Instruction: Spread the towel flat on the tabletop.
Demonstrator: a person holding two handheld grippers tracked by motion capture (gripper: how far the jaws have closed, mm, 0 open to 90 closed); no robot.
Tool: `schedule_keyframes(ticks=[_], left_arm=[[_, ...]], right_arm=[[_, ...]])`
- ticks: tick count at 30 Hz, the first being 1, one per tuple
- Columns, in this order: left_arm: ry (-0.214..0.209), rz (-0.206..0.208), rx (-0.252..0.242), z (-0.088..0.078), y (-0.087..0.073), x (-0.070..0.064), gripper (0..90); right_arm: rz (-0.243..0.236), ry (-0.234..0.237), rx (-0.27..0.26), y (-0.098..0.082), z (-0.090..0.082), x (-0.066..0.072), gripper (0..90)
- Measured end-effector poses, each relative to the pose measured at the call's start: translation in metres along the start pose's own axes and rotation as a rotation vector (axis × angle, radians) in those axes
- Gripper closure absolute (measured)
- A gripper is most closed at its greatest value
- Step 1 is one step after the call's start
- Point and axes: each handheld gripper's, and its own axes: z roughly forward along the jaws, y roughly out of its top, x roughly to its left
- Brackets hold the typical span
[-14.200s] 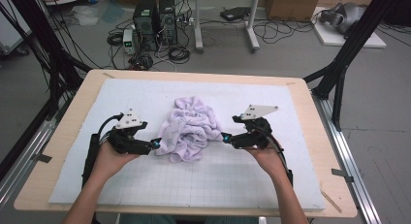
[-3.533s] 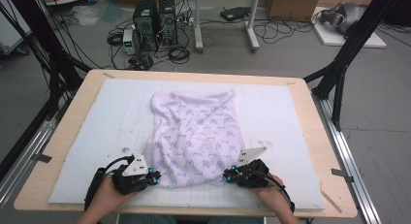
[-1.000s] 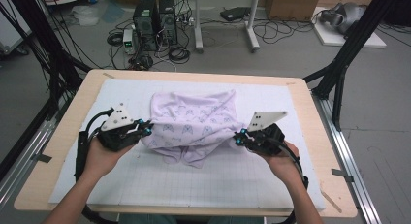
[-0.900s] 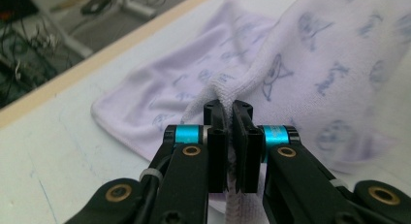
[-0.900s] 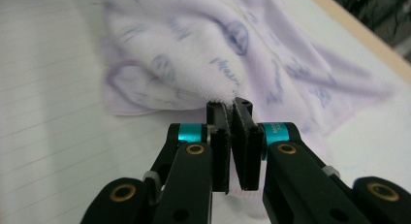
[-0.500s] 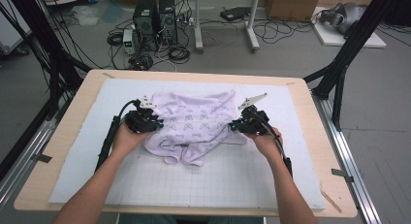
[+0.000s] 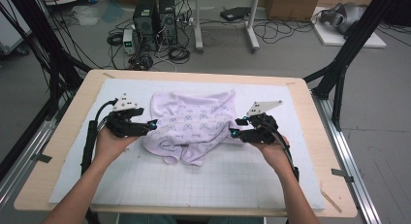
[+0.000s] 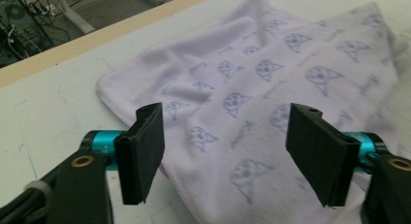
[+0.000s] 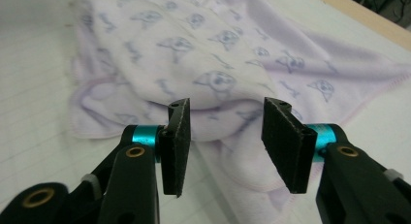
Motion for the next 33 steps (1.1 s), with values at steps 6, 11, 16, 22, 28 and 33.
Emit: schedule_keyframes(ticks=[6, 11, 16, 22, 28, 33], left_arm=[[-0.055, 0.060, 0.014, -0.008, -0.011, -0.026, 29.5], [-0.084, 0.084, 0.026, -0.002, -0.026, -0.042, 32.6], [-0.138, 0.116, 0.057, 0.006, -0.039, -0.053, 46.3], [-0.178, 0.115, 0.113, 0.026, -0.054, -0.059, 55.6], [-0.189, 0.130, 0.185, 0.051, -0.058, -0.065, 56.3], [-0.167, 0.144, 0.186, 0.056, -0.059, -0.067, 70.2]], right_arm=[[-0.040, 0.030, -0.053, 0.000, -0.006, 0.029, 52.3], [-0.079, 0.069, -0.023, -0.006, 0.011, 0.050, 52.3], [-0.075, 0.127, -0.022, -0.008, 0.028, 0.065, 52.5], [-0.105, 0.162, 0.048, -0.012, 0.054, 0.079, 53.3], [-0.110, 0.157, 0.097, -0.014, 0.079, 0.082, 54.8], [-0.140, 0.142, 0.160, -0.016, 0.101, 0.090, 65.6]])
